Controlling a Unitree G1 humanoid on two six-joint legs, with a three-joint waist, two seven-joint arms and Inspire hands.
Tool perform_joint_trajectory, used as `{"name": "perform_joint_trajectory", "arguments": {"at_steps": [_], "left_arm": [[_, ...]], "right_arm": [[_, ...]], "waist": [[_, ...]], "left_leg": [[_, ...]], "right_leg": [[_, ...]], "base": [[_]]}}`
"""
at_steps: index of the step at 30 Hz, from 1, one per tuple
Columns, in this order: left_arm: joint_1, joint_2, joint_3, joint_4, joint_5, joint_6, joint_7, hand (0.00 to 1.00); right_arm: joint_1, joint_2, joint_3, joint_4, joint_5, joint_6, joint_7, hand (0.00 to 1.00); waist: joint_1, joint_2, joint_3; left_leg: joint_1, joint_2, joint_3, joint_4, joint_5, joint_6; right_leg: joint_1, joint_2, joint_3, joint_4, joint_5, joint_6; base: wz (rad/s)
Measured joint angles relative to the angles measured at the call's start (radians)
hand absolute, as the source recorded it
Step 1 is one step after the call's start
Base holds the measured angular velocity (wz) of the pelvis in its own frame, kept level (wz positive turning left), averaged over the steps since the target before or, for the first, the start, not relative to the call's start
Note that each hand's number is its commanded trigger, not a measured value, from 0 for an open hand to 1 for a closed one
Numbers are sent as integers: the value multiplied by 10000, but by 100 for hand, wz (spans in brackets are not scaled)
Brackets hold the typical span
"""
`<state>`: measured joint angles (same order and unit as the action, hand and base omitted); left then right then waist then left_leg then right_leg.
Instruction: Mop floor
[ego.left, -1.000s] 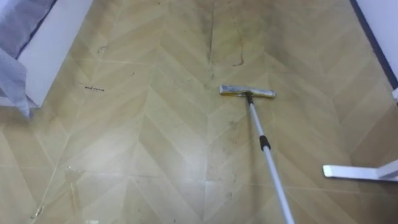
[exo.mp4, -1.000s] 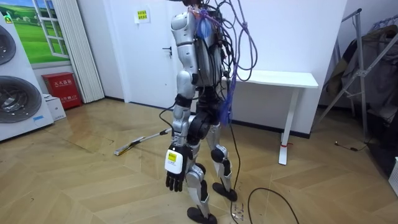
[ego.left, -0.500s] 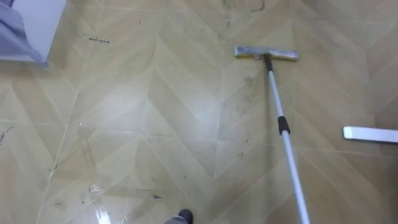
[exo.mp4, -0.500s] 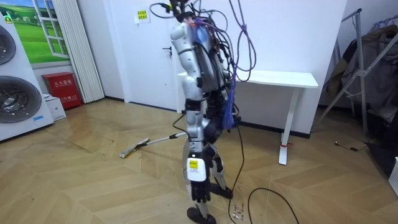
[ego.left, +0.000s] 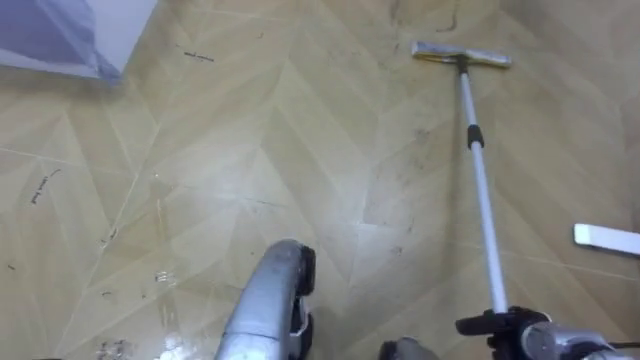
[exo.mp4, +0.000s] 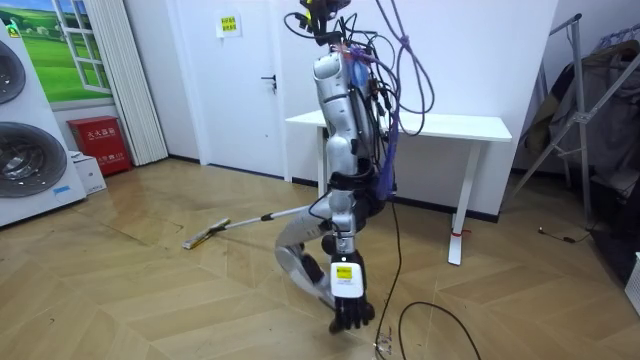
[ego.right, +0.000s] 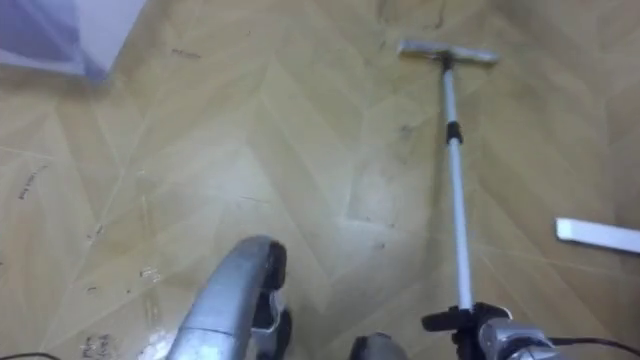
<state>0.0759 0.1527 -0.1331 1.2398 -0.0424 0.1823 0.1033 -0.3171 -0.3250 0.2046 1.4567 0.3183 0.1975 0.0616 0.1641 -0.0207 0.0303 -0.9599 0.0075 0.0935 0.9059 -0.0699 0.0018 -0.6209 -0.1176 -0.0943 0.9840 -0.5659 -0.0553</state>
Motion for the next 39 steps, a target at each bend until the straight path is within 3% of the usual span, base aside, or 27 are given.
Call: {"name": "perform_joint_trajectory", "arguments": {"at_steps": [1, 2, 3, 4, 7, 9, 10, 11, 13, 14, 16, 18, 19, 20, 21, 22, 23, 25, 27, 29, 30, 32, 33, 35, 36, 37, 39], "left_arm": [[-126, 17, 120, 71, 111, 89, -159, 0], [-410, 50, 128, 253, 150, 183, -329, 0], [-537, 49, 144, 336, 146, 219, -347, 0], [-704, 9, 159, 376, 151, 316, -330, 0], [-709, -21, 157, -34, 144, 296, -110, 0], [-675, 8, 118, -328, 151, 269, 68, 0], [-669, -49, 100, -542, 157, 257, 114, 0], [-607, -128, 96, -798, 156, 258, 130, 0], [-455, -178, 130, -1007, 163, 261, 128, 0], [-294, -190, 132, -1007, 172, 296, 141, 0], [136, -188, 175, -1013, 170, 486, 175, 0], [421, -190, 401, -1007, 158, 870, 275, 0], [457, -110, 410, -994, 41, 1013, 405, 0], [467, 4, 327, -1019, -106, 990, 517, 0], [464, 36, 337, -1072, -154, 974, 588, 0], [454, 63, 326, -1182, -256, 947, 680, 0], [348, 102, 290, -1326, -455, 866, 686, 0], [311, 186, 311, -1543, -654, 758, 659, 0], [372, 197, 304, -1599, -638, 775, 637, 0], [471, 199, 371, -1598, -490, 762, 500, 0], [474, 221, 432, -1589, -342, 762, 410, 0], [337, 164, 536, -1523, 98, 721, 137, 0], [247, 121, 532, -1530, 209, 721, 115, 0], [27, 18, 584, -1481, 867, 597, 55, 0], [17, -11, 646, -1482, 953, 544, 60, 0], [-2, -54, 826, -1478, 958, 488, 137, 0], [-154, -127, 866, -1369, 961, 478, 315, 0]], "right_arm": [[483, -131, 53, 33, 80, 12, 26, 100], [954, -212, 108, 189, 10, 35, 30, 100], [1135, -250, 107, 308, -81, 100, 28, 100], [1556, -368, 131, 555, -116, 148, -54, 100], [3106, -344, 168, 496, -100, 368, -156, 100], [3653, -93, 165, 204, -46, 565, -146, 100], [3857, 68, 162, 179, 50, 565, -156, 100], [3975, 186, 94, 178, 207, 571, -182, 100], [3973, 338, 29, 180, 310, 687, -184, 100], [3924, 426, -58, 179, 278, 800, -255, 100], [3701, 460, -118, 193, 169, 1055, -311, 100], [3391, 422, -329, 216, -109, 1379, -436, 100], [2975, 364, -336, 289, -110, 1509, -496, 100], [2368, 263, -327, 306, -135, 1669, -582, 100], [2021, 185, -320, 313, -143, 1685, -592, 100], [1228, -9, -293, 235, -194, 1681, -582, 100], [541, -218, -285, 69, -185, 1609, -580, 100], [-517, -392, -87, -217, -73, 1206, -497, 100], [-969, -415, 67, -437, 134, 760, -500, 100], [-857, -441, 104, -530, 466, 654, -338, 100], [-729, -437, 108, -531, 489, 654, -265, 100], [329, -586, 84, -313, 785, 647, -35, 100], [639, -618, 85, -129, 789, 647, -19, 100], [1881, -623, 95, 482, 646, 646, -50, 100], [2177, -622, 97, 545, 558, 645, -66, 100], [2673, -564, 93, 595, 304, 646, -138, 100], [3186, -446, 95, 482, 209, 646, -291, 100]], "waist": [[-59, 230, -67], [-182, 332, -149], [-289, 323, -193], [-527, 404, -168], [-732, 928, -301], [-987, 1118, -315], [-1195, 1139, -300], [-1274, 1363, -357], [-1276, 1403, -330], [-1257, 1276, -245], [-1236, 1143, -206], [-1183, 1082, -203], [-1045, 928, -173], [-784, 693, -78], [-643, 517, -70], [-361, 200, -80], [-262, -3, -15], [110, -244, 125], [325, -429, 145], [369, -303, 99], [358, -267, 87], [197, -68, -53], [175, -3, -82], [27, 201, -212], [3, 288, -267], [-102, 425, -323], [-419, 746, -268]], "left_leg": [[682, -19, 20, -1198, -22, 32], [846, -211, 139, -1427, -705, 600], [852, -292, 271, -1339, -990, 819], [824, -533, 341, -912, -1526, 1012], [1169, -717, 233, 312, -2962, 1360], [1485, -732, 192, 522, -3474, 1451], [1649, -753, 170, 515, -3681, 1536], [1778, -751, 160, 463, -3895, 1585], [2113, -826, 150, 258, -4138, 1561], [2555, -929, 116, -27, -4339, 1547], [3390, -932, 110, -418, -4714, 1427], [4232, -878, 16, -501, -5097, 1198], [4196, -700, 204, 667, -4908, 796], [3500, -352, 302, 2642, -3801, 164], [3097, -251, 351, 3548, -2959, 75], [2237, -155, 380, 4853, -1299, -27], [1254, -19, 305, 5794, -995, -68], [-64, 352, 292, 6160, -1122, 39], [-521, 434, 166, 4516, -1439, 64], [44, 438, -56, 302, -1503, 22], [103, 453, -68, -264, -1478, 326], [649, 102, 368, -254, -2030, 1169], [854, 1, 558, -279, -2178, 1343], [1797, -551, 948, -422, -2821, 1687], [1985, -609, 961, -448, -2996, 1728], [2410, -733, 921, -596, -3225, 1742], [2967, -910, 344, -943, -3359, 1684]], "right_leg": [[184, -8, -199, -82, -153, 75], [286, -255, -217, -104, -222, 293], [263, -394, -197, 84, -242, 304], [-102, -584, -18, 1149, 148, 428], [-1474, -461, 807, 4312, 3105, 633], [-2310, -123, 1046, 4919, 3000, 728], [-2868, 48, 1071, 4525, 2793, 769], [-3370, 191, 1057, 3666, 2687, 810], [-3885, 358, 979, 1748, 2653, 849], [-3905, 325, 772, 315, 2734, 713], [-3530, 383, 322, -1317, 2989, 401], [-2945, 439, 165, -1326, 3090, 158], [-2657, 416, 91, -949, 2862, 66], [-2455, 537, 130, -429, 2410, -70], [-2424, 520, 136, -169, 2196, -223], [-2418, 539, 198, 187, 1830, -419], [-2374, 639, 206, 410, 1537, -467], [-2140, 882, 237, 504, 1216, -470], [-1553, 986, 240, 347, 831, -353], [-370, 976, 52, -193, 230, -127], [-113, 954, 24, -297, 66, -50], [639, 573, 152, -448, -255, 353], [779, 382, 147, -368, -210, 446], [942, -353, 194, 855, 519, 1093], [868, -370, 264, 1205, 904, 1106], [626, -351, 567, 1964, 1758, 1095], [115, -236, 601, 2519, 1899, 1001]], "base": [[30], [35], [44], [37], [3], [-14], [0], [-4], [-22], [-27], [-18], [4], [0], [-9], [-30], [-24], [-20], [-30], [-11], [24], [36], [67], [77], [38], [-7], [-24], [-31]]}}
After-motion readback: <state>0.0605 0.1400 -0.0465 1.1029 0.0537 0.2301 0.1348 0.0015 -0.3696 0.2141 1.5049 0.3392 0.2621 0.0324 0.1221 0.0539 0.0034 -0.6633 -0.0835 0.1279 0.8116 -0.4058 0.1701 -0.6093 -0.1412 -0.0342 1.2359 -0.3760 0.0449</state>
